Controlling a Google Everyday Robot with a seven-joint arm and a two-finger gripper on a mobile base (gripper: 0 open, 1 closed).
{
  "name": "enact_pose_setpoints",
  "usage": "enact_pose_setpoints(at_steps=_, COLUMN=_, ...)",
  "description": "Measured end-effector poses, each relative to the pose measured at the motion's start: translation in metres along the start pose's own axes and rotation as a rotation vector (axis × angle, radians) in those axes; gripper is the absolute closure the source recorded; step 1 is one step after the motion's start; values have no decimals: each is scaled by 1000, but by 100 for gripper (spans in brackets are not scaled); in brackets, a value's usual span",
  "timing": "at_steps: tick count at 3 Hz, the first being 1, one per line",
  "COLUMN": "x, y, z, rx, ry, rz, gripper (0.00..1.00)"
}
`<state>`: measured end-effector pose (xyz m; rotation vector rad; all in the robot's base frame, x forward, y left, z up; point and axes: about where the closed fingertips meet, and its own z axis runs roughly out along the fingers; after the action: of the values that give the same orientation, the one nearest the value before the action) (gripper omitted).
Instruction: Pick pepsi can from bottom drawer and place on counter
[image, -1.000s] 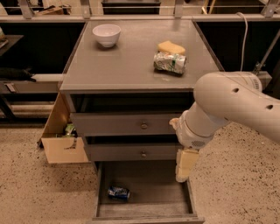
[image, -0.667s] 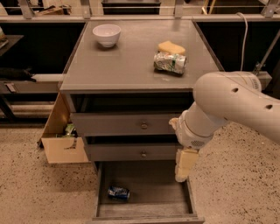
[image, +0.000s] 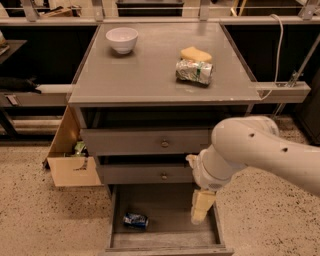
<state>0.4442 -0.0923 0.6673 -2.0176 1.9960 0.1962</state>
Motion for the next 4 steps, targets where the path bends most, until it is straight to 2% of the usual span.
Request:
enact_pose_setpoints(at_steps=1, x=0, y=6, z=63, rx=-26, ry=-44, rz=-19, gripper=0)
enact_pose_setpoints(at_steps=2, x=-2, y=13, z=137, rx=-100, ry=-114, rz=2, gripper=0)
enact_pose_setpoints(at_steps=3, x=-2, y=13, z=137, rx=-100, ry=-114, rz=2, gripper=0)
enact_pose_setpoints(at_steps=4, x=-25, y=8, z=149, rx=-94, ry=-143, rz=-7, gripper=0)
